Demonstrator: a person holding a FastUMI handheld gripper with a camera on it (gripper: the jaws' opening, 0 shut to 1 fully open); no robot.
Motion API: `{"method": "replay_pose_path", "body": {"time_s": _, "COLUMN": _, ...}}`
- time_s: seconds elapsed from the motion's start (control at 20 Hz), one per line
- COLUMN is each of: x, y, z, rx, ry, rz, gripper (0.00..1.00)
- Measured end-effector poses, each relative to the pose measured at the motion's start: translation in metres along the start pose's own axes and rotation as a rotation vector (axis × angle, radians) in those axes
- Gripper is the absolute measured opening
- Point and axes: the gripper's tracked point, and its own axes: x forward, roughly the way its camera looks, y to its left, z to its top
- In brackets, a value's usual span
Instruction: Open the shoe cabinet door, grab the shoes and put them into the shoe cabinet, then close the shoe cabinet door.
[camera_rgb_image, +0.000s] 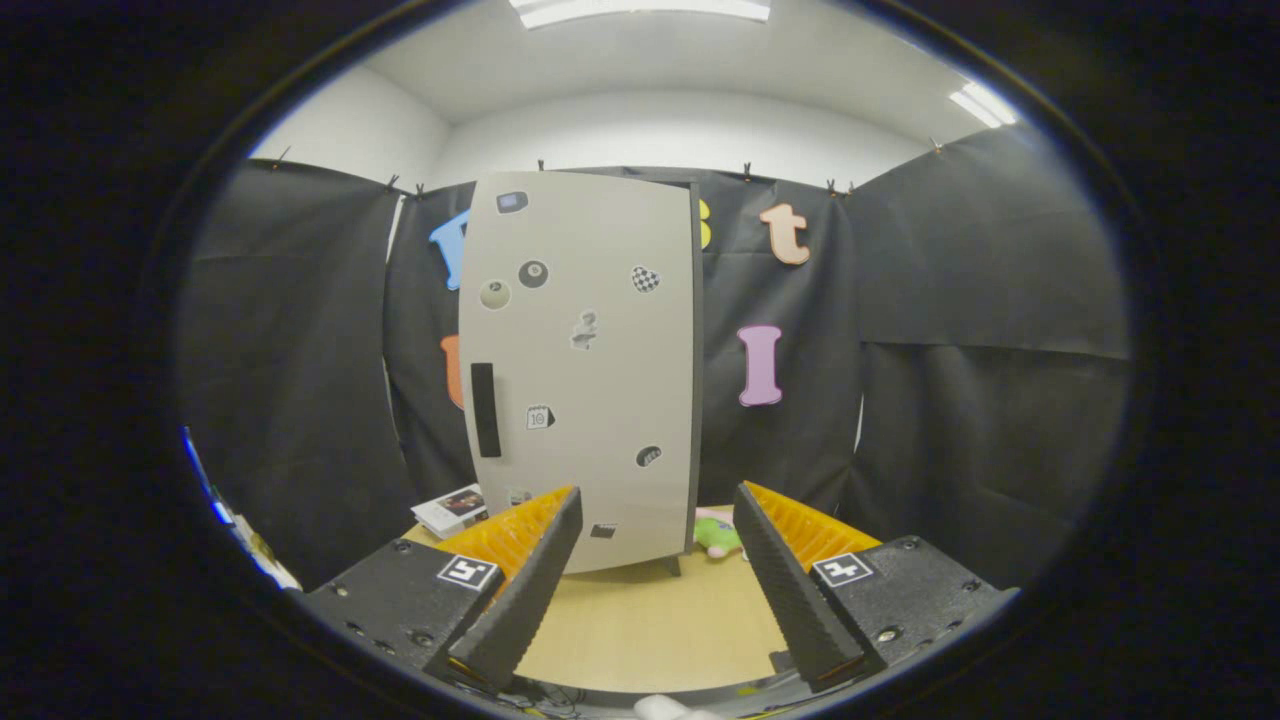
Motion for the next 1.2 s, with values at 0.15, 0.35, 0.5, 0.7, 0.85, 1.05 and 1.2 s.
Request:
{"method": "replay_pose_path", "body": {"time_s": 0.15, "x": -0.005, "y": 0.000, "z": -0.003, "rx": -0.016, "ry": 0.003, "rz": -0.006, "gripper": 0.99}}
{"method": "replay_pose_path", "body": {"time_s": 0.35, "x": -0.006, "y": 0.000, "z": -0.009, "rx": -0.006, "ry": 0.011, "rz": -0.002, "gripper": 0.99}}
{"method": "replay_pose_path", "body": {"time_s": 0.5, "x": -0.007, "y": -0.001, "z": -0.011, "rx": -0.006, "ry": 0.013, "rz": -0.006, "gripper": 0.99}}
{"method": "replay_pose_path", "body": {"time_s": 0.7, "x": -0.009, "y": -0.003, "z": -0.012, "rx": -0.013, "ry": 0.009, "rz": -0.018, "gripper": 0.99}}
{"method": "replay_pose_path", "body": {"time_s": 0.85, "x": -0.011, "y": -0.002, "z": -0.012, "rx": -0.006, "ry": 0.008, "rz": -0.014, "gripper": 0.99}}
{"method": "replay_pose_path", "body": {"time_s": 1.05, "x": -0.016, "y": -0.003, "z": -0.013, "rx": -0.009, "ry": 0.004, "rz": -0.013, "gripper": 0.99}}
{"method": "replay_pose_path", "body": {"time_s": 1.2, "x": -0.019, "y": -0.001, "z": -0.017, "rx": -0.008, "ry": 0.009, "rz": -0.009, "gripper": 0.99}}
